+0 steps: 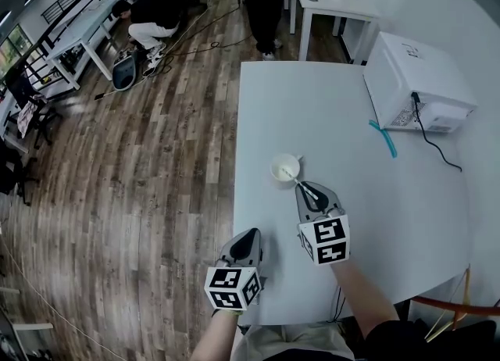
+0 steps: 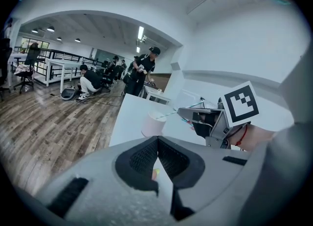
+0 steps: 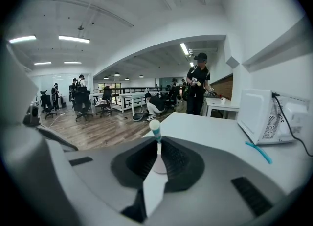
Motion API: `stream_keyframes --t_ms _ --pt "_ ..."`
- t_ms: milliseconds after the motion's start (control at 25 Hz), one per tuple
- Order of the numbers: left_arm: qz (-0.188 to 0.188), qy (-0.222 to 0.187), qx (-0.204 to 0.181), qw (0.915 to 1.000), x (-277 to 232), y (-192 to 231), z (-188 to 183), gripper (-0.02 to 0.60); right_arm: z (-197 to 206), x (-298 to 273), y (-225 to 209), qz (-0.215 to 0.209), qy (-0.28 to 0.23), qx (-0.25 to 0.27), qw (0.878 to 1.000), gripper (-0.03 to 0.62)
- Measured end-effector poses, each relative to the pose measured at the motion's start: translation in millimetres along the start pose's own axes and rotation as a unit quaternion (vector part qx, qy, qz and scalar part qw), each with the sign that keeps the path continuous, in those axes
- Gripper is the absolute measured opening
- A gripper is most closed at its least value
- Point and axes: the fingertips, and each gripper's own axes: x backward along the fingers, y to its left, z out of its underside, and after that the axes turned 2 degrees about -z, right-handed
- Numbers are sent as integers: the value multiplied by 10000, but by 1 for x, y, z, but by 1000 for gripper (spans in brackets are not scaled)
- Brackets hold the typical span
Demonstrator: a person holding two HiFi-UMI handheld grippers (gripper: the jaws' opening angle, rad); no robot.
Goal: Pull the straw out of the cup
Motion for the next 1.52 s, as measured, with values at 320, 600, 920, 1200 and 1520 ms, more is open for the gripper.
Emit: stream_keyframes --t_ms 320,600,920,1200,1520 --pt "108 -65 -59 9999 17 -9 -7 18 -15 25 12 76 -150 -13 9999 43" --pt "212 -116 -101 9997 32 -17 -8 18 -21 51 28 123 -255 -60 9996 42" --pt "306 -168 -148 9993 54 -25 -7 18 -32 85 45 195 -450 -112 9987 43" --pt "365 -201 -202 9989 76 -33 -4 18 -32 114 63 207 -539 -138 9982 43" --pt "433 -231 -291 9984 101 -44 5 18 -27 146 81 209 -613 -150 9978 43"
